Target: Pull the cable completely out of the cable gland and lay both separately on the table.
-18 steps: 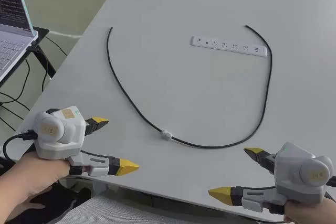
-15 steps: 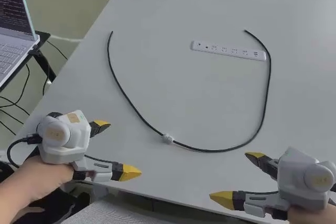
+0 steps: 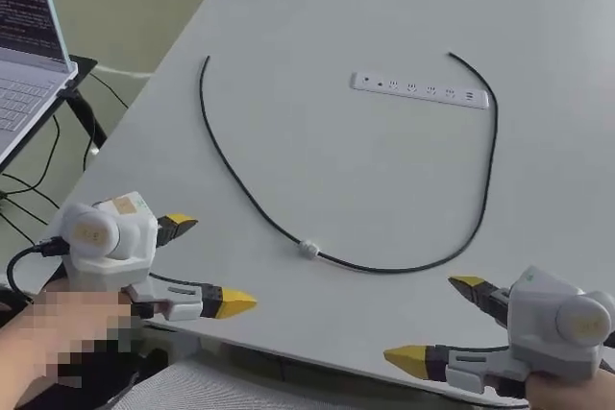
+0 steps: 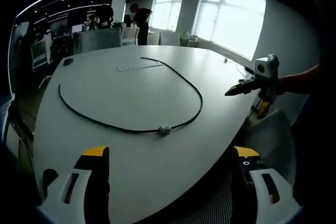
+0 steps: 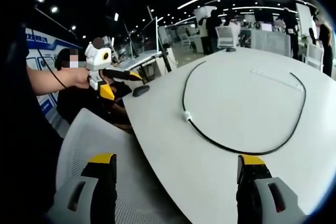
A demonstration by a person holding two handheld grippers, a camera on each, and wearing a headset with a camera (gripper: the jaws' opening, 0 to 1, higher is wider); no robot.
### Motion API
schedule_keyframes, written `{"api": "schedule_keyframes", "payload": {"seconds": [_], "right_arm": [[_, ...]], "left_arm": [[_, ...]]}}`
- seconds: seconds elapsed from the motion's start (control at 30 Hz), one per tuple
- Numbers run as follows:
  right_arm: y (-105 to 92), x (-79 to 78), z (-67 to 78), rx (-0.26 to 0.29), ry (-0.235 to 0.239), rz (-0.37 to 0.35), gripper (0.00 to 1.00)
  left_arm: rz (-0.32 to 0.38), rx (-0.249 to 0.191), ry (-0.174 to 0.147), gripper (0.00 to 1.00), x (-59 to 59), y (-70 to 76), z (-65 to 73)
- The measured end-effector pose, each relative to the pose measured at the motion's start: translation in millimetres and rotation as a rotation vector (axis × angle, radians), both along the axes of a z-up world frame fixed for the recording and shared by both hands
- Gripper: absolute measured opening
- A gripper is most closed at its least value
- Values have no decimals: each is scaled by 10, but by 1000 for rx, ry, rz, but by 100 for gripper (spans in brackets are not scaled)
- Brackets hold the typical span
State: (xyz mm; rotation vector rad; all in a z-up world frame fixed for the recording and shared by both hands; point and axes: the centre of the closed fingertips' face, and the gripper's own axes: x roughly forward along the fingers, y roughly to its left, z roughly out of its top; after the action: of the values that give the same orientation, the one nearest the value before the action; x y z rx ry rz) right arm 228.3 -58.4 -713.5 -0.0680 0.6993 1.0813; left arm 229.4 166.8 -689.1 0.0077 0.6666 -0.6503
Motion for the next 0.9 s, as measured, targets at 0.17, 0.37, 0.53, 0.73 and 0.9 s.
{"api": "schedule_keyframes", "payload": {"seconds": [0.17,0.37,0.53,0.73,0.9], "right_arm": [[-30,-5,10,6,3,-4,96],[-52,25,21,1,12,-16,96],[4,73,65,15,13,-36,95],[100,119,91,17,12,-31,94],[139,183,89,13,19,-38,93]], "left_arm": [[4,-1,-10,96,-15,-19,33],[16,40,-26,94,3,33,45],[42,-10,-7,91,31,87,69],[40,-3,-11,93,53,117,44],[12,-19,21,87,13,51,51]]}}
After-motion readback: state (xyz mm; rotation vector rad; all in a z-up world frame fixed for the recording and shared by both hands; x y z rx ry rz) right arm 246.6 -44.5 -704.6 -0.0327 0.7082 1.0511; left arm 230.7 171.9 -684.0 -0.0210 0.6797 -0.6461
